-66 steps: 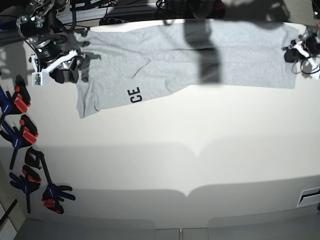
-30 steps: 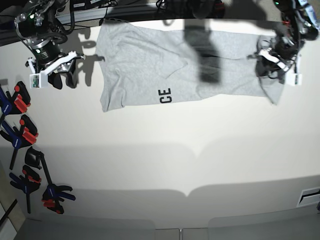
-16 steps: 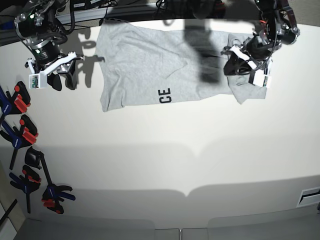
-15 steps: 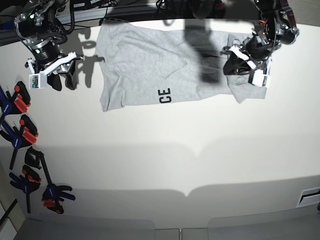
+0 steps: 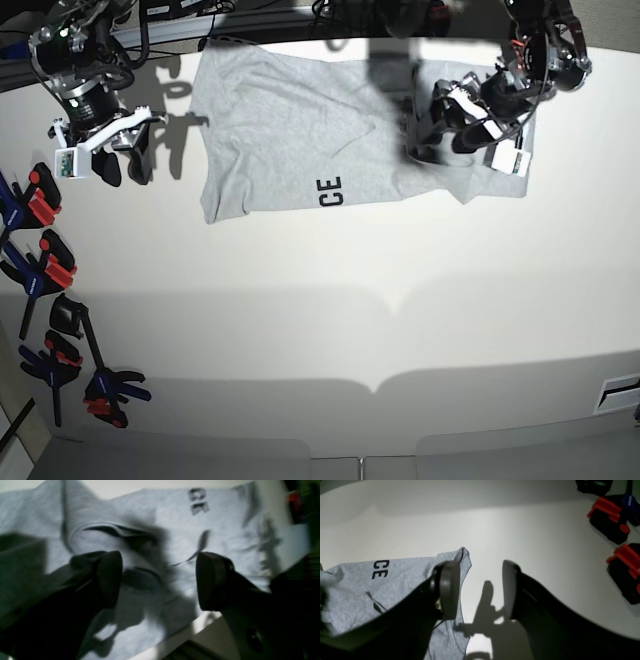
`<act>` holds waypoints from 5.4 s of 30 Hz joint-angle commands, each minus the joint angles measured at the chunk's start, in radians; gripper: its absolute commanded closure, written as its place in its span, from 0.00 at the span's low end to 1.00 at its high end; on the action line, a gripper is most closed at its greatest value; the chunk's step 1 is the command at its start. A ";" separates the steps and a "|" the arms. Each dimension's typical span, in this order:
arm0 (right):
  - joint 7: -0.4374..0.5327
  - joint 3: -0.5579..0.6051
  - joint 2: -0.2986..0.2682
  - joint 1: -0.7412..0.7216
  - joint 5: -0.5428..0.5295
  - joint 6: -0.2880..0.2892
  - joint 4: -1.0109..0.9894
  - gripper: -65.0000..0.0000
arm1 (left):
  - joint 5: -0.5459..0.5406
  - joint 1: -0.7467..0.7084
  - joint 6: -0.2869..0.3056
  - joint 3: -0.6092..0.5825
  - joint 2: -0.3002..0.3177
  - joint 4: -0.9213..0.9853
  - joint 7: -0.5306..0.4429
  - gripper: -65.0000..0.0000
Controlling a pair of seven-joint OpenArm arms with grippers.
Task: Fold the T-shirt properly
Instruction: 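Fold the shirt end with the left gripper toward the right gripper, then push the folded end further along the shirt with the left gripper, then grasp the grey shirt with both grippers and lift it, then lift the shirt up and shake it open between both grippers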
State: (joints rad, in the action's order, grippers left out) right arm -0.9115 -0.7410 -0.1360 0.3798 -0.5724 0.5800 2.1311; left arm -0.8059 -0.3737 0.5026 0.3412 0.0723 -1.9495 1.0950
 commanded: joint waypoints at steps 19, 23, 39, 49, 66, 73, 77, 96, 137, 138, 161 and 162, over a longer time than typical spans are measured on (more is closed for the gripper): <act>0.034 -0.004 -0.013 -0.003 -0.011 0.008 0.021 0.60 | 0.148 0.013 -0.328 0.002 0.005 0.024 -0.278 0.34; 0.034 -0.004 -0.013 -0.003 -0.011 0.008 0.021 0.60 | 0.142 0.018 -0.362 0.002 0.006 0.089 -0.309 0.34; 0.028 -0.004 -0.011 -0.002 -0.011 0.008 0.021 0.60 | -0.119 0.133 -0.126 -0.238 -0.164 0.211 -0.232 0.34; 0.007 -0.004 -0.011 -0.003 0.096 0.008 0.020 0.44 | -0.119 0.172 -0.041 -0.369 -0.164 0.209 -0.228 0.34; -0.033 -0.004 -0.010 -0.003 0.068 -0.020 0.019 0.33 | 0.114 0.187 -0.041 -0.369 -0.163 0.209 -0.219 0.34; -0.222 -0.004 -0.006 -0.039 -0.067 -0.079 -0.029 0.33 | 0.470 0.232 -0.041 -0.370 -0.163 0.203 -0.182 0.34; -0.243 -0.004 -0.008 -0.105 -0.067 -0.079 -0.159 0.33 | 0.518 0.280 -0.042 -0.403 -0.139 0.180 -0.205 0.34; -0.354 0.021 0.035 -0.208 -0.112 0.015 -0.539 0.33 | 0.630 0.307 -0.110 -0.585 -0.063 0.126 -0.205 0.34; -0.340 0.053 -0.085 -0.452 -0.007 -0.061 -0.534 1.00 | 0.953 0.090 -0.430 -0.663 -0.003 -0.020 -0.130 0.34; -0.341 0.053 -0.093 -0.456 -0.008 -0.061 -0.534 1.00 | 0.957 0.085 -0.447 -0.663 -0.003 -0.020 -0.156 0.34; -0.448 0.103 0.133 -0.467 -0.239 -0.057 -0.283 1.00 | 0.956 0.094 -0.446 -0.793 -0.008 0.293 -0.361 0.34; -0.447 0.124 0.144 -0.467 -0.239 -0.057 -0.283 1.00 | 0.957 0.100 -0.446 -0.819 -0.008 0.293 -0.364 0.34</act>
State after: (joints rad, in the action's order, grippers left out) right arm -1.3830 -0.6201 0.0124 -0.0673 -0.7795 0.5236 1.8290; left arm 0.1585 -0.2649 0.0330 -0.4694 0.0677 -1.6585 0.6846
